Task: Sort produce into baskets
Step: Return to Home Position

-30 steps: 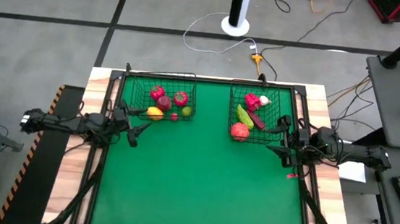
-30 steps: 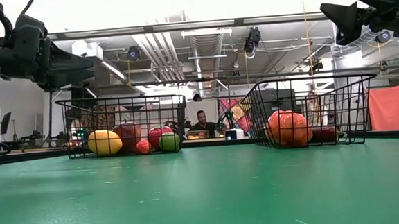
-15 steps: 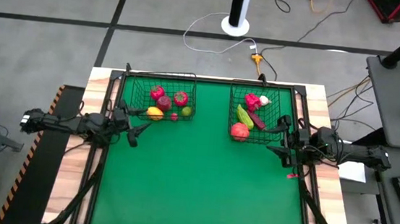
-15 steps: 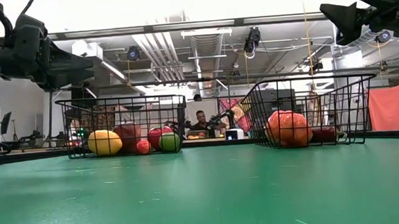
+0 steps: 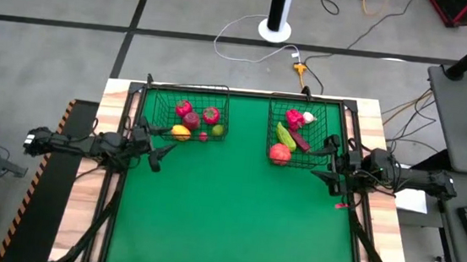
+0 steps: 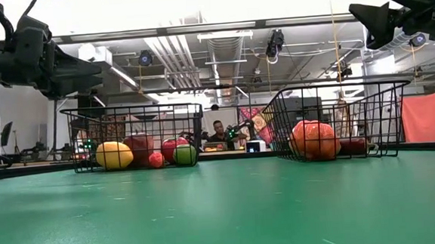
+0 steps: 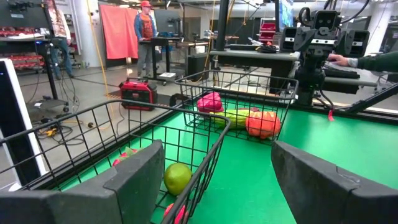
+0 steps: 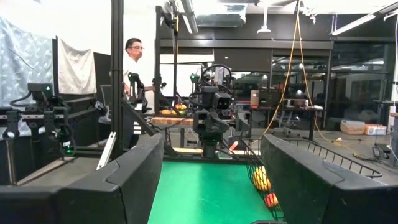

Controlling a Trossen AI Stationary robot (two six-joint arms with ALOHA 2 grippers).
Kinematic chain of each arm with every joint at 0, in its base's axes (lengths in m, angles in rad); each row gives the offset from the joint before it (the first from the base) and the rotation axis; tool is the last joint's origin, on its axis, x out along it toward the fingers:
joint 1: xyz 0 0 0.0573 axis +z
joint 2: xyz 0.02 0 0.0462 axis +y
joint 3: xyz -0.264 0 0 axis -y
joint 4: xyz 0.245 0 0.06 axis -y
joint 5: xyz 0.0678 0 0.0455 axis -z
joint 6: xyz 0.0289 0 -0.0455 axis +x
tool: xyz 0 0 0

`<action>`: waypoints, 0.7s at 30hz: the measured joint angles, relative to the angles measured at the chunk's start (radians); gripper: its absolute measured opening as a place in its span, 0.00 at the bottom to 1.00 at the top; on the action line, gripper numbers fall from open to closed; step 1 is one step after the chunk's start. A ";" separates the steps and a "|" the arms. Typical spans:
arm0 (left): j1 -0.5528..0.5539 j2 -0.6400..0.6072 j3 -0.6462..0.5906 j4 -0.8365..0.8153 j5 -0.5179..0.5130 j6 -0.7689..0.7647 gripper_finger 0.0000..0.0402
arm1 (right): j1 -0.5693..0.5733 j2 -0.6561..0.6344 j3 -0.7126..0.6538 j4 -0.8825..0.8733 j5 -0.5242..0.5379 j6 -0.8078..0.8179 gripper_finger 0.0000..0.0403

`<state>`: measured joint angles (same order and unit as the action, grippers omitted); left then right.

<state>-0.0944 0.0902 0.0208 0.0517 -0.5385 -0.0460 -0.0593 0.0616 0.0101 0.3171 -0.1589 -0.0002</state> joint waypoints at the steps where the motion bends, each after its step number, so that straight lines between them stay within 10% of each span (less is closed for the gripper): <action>1: 0.000 0.000 0.000 0.000 0.000 0.000 0.69 | 0.000 0.000 0.000 0.000 0.000 0.000 0.64; 21: 0.000 0.000 0.000 0.000 0.000 0.000 0.69 | 0.000 0.000 0.000 0.000 0.000 0.000 0.66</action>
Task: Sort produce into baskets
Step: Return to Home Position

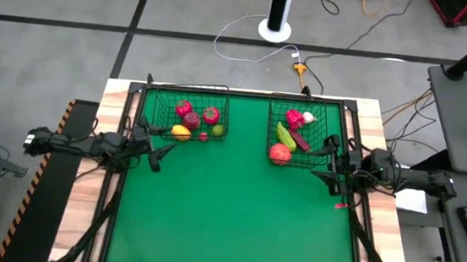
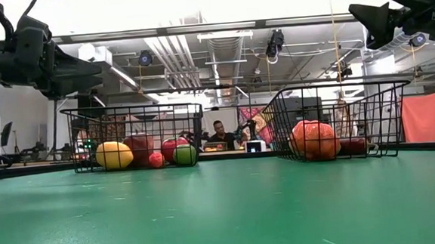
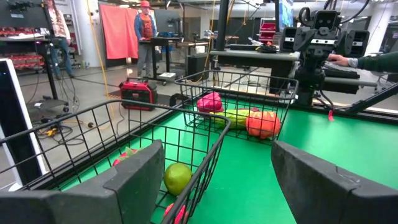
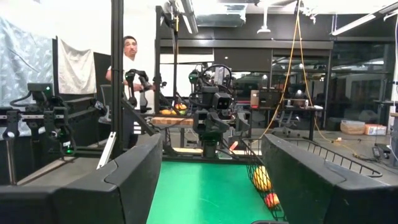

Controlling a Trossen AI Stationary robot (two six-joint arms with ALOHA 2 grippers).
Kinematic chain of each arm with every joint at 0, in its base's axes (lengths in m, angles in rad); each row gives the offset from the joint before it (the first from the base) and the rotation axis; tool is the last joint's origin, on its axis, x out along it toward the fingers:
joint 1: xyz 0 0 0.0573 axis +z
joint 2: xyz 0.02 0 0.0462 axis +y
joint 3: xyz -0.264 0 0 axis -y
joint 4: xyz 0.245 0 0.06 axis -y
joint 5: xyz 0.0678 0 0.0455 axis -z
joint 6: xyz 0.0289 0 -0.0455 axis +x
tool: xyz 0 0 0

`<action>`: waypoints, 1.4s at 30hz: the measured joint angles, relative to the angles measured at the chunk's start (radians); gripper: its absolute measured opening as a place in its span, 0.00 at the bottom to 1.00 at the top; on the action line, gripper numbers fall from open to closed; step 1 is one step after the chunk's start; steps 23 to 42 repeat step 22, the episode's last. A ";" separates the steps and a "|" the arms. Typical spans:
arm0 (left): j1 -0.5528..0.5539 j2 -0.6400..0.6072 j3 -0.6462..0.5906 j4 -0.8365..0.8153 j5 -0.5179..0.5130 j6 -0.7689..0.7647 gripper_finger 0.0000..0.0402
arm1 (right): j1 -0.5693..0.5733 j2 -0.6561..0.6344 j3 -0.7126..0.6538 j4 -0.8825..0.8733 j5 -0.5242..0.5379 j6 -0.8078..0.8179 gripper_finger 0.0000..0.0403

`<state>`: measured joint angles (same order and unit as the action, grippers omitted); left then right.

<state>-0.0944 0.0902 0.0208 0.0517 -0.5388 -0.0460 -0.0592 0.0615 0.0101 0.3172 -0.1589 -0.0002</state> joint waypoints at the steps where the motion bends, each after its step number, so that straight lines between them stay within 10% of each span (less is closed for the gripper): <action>1: 0.000 0.000 0.000 0.000 0.000 0.000 0.69 | 0.000 0.000 0.000 0.000 0.000 0.000 0.66; 42: 0.000 0.000 0.000 0.000 0.000 0.000 0.69 | 0.000 0.000 0.000 0.000 0.000 0.000 0.64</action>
